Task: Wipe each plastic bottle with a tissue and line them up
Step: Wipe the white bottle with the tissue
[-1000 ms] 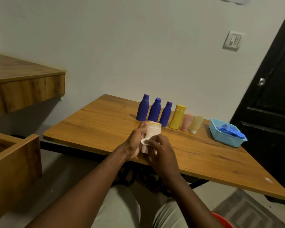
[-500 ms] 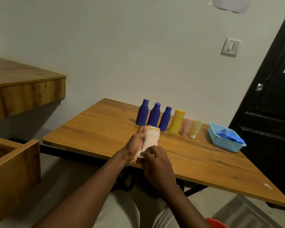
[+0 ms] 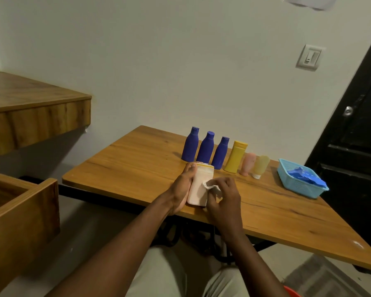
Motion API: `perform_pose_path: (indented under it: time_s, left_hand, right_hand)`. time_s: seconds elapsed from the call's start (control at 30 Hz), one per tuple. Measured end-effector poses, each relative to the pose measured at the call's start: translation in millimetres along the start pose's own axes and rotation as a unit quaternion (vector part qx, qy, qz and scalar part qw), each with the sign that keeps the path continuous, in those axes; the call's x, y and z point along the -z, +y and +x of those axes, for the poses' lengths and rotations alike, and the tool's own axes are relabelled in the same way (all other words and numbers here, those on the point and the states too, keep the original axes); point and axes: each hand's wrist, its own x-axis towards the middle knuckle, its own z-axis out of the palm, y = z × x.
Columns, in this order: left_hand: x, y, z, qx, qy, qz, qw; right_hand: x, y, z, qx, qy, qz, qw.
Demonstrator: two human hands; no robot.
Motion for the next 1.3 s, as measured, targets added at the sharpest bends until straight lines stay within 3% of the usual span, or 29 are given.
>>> perform_pose_path:
  time_s: [0.13, 0.33, 0.5, 0.73, 1.0, 1.3]
  left_hand:
    - [-1, -3, 1, -0.021, 0.003, 0.043, 0.999]
    - [2, -6, 4, -0.027, 0.010, 0.087, 0.996]
    - [1, -5, 4, -0.022, 0.018, 0.070, 0.997]
    - [-1, -5, 2, -0.018, 0.024, 0.090, 0.995]
    - [-4, -7, -7, -0.077, 0.030, 0.175, 0.981]
    - [-12, -10, -15, -0.080, -0.006, 0.218, 0.973]
  right_hand:
    - [-4, -4, -5, -0.082, 0.038, 0.064, 0.994]
    - [-5, 5, -27, -0.121, 0.022, 0.095, 0.988]
    - [-6, 0, -9, -0.173, 0.055, 0.137, 0.974]
    - [-4, -7, 16, -0.186, 0.101, 0.202, 0.956]
    - [-7, 5, -16, -0.209, 0.053, 0.240, 0.947]
    - [-5, -18, -11, -0.111, 0.056, 0.221, 0.967]
